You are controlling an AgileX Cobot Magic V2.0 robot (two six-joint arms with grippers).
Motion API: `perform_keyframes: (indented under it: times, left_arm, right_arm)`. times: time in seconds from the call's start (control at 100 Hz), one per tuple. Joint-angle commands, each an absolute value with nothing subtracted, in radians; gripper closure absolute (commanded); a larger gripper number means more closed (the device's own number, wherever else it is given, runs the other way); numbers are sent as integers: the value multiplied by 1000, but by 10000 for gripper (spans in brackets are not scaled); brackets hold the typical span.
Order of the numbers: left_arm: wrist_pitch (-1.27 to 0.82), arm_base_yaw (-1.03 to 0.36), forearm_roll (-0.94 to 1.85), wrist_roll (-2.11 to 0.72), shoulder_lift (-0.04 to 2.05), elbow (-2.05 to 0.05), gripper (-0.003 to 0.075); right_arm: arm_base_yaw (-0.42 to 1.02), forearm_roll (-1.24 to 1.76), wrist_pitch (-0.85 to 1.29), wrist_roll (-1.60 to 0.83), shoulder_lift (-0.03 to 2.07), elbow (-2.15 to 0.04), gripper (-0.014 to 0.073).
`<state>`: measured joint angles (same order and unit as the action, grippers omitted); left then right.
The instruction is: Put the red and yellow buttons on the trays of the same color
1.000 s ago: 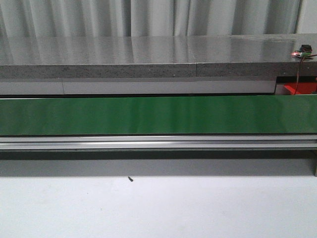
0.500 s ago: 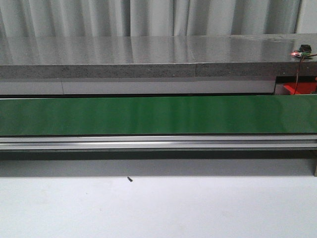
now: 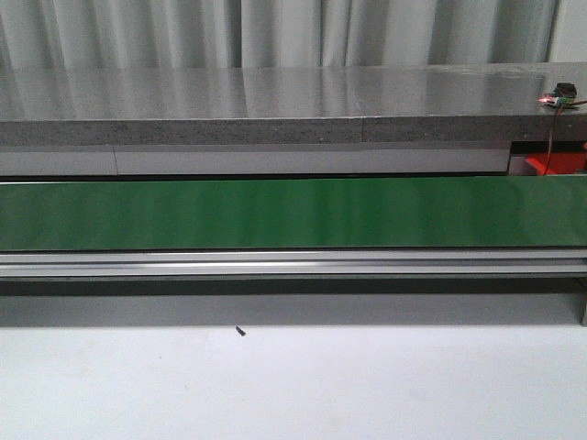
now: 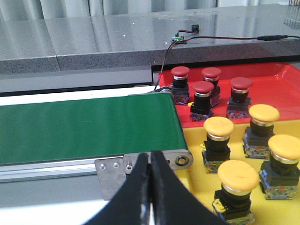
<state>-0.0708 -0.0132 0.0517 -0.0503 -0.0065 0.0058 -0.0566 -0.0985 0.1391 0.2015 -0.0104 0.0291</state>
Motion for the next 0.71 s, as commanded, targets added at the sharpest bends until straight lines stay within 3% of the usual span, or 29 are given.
perform_keyframes:
  times: [0.0, 0.7]
  left_arm:
    - [0, -22, 58, -39, -40, 48, 740]
    - [16, -22, 58, -39, -40, 48, 740]
  right_arm:
    - [-55, -102, 64, 193, -27, 11, 713]
    - [-55, -102, 64, 193, -27, 11, 713]
